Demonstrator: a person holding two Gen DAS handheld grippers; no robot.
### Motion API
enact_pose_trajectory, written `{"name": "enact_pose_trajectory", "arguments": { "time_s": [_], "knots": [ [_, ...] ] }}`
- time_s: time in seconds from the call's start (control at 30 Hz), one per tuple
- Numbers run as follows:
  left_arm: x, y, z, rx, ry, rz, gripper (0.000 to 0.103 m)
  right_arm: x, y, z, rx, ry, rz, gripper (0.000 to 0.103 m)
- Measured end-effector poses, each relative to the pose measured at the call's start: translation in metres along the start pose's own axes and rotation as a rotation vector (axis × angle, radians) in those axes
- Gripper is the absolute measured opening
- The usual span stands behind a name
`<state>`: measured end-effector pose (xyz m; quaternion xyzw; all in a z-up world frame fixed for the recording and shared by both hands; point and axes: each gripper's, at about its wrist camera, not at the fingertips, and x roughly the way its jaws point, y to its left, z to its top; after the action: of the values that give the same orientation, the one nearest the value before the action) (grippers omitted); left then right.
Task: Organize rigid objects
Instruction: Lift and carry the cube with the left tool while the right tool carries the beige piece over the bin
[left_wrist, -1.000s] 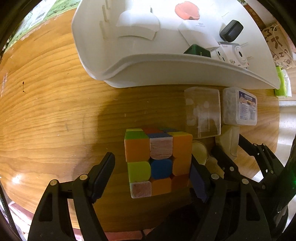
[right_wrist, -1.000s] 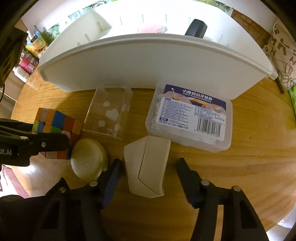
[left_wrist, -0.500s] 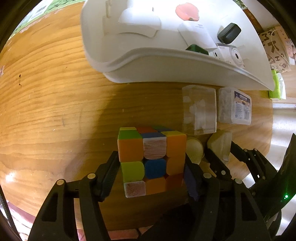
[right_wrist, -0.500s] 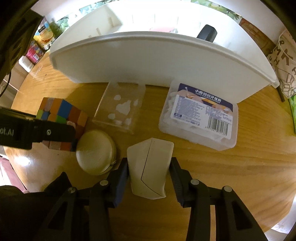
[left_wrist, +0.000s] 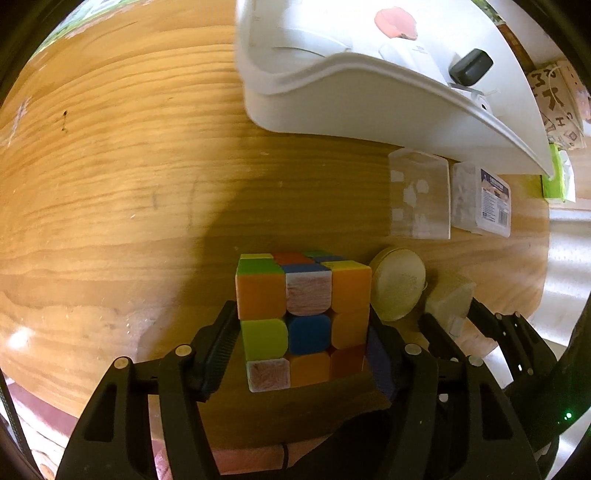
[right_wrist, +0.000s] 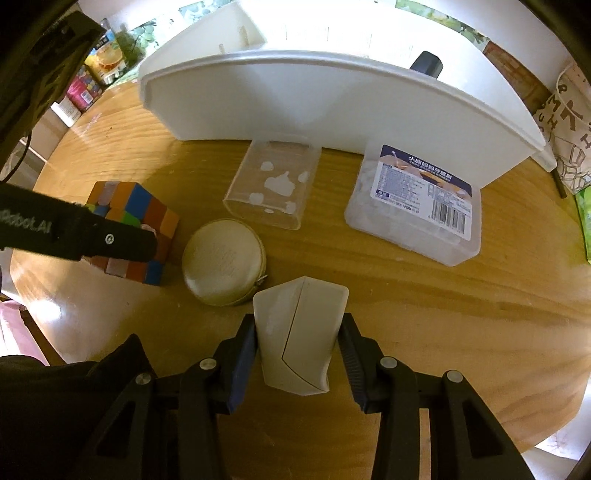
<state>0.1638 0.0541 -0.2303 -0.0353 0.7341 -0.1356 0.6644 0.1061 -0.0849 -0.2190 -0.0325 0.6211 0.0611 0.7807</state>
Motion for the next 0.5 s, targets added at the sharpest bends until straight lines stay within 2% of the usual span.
{"name": "enact_pose_trajectory", "arguments": {
  "time_s": [0.23,0.27,0.5],
  "knots": [
    [-0.006,0.021,-0.012,-0.067,0.007,0.011,0.067,-0.006,0.003,-0.001,-0.051,-0.001,0.015,0.044],
    [-0.008,0.026,-0.015,-0.082,0.004,0.013,0.067,-0.011,0.001,-0.011,-0.059,-0.002,0.023,0.044],
    [-0.019,0.038,-0.015,-0.17,-0.021,0.015,0.067,-0.028,0.005,0.003,-0.105,-0.03,0.076,0.044]
  ]
}}
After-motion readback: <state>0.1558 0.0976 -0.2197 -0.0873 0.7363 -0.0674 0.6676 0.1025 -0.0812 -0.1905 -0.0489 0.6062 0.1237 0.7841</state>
